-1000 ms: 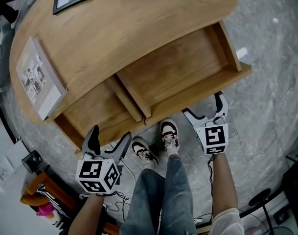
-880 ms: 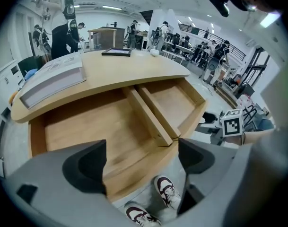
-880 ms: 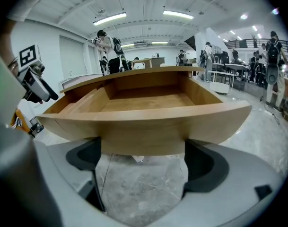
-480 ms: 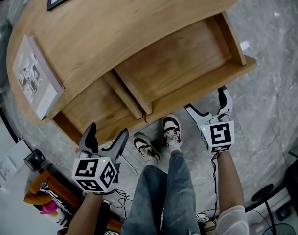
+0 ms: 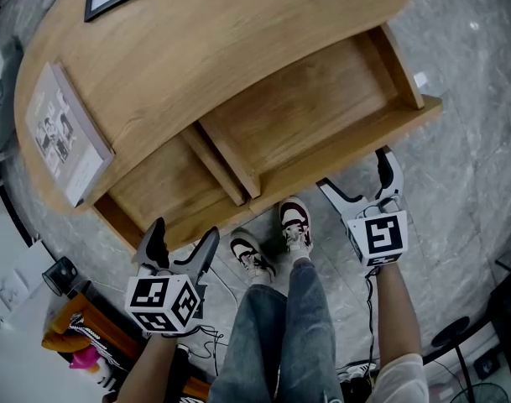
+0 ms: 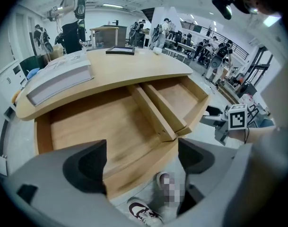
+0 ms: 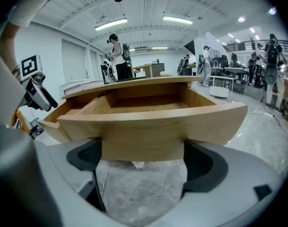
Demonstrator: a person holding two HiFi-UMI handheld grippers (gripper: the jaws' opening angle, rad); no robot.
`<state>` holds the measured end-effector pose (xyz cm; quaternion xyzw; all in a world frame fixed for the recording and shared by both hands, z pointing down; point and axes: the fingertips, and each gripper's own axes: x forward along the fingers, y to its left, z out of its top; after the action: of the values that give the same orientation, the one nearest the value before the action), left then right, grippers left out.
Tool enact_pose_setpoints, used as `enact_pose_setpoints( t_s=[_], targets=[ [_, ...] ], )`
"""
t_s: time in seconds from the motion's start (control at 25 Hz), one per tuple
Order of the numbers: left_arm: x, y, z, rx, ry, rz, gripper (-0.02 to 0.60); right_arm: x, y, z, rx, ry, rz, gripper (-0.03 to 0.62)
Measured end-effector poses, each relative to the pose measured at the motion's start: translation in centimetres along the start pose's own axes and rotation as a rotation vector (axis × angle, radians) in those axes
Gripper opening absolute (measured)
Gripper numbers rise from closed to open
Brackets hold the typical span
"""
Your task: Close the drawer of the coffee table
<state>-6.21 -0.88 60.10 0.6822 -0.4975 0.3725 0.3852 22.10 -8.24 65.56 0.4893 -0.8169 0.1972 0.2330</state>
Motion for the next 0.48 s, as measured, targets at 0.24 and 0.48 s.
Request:
enact_pose_setpoints(
  t_s=[0.24, 0.48],
  targets=[
    [-0.6, 0.0, 0.1, -0.018, -0.009, 0.005, 0.471, -0.3, 0.0, 0.4, 0.006, 0.001, 0.000, 0.545],
    [-0.9, 0.1, 0.5, -0.020, -0.021, 0.009, 0.471, -0.3, 0.2, 1.6, 0.012, -0.029, -0.004, 0.543]
  ],
)
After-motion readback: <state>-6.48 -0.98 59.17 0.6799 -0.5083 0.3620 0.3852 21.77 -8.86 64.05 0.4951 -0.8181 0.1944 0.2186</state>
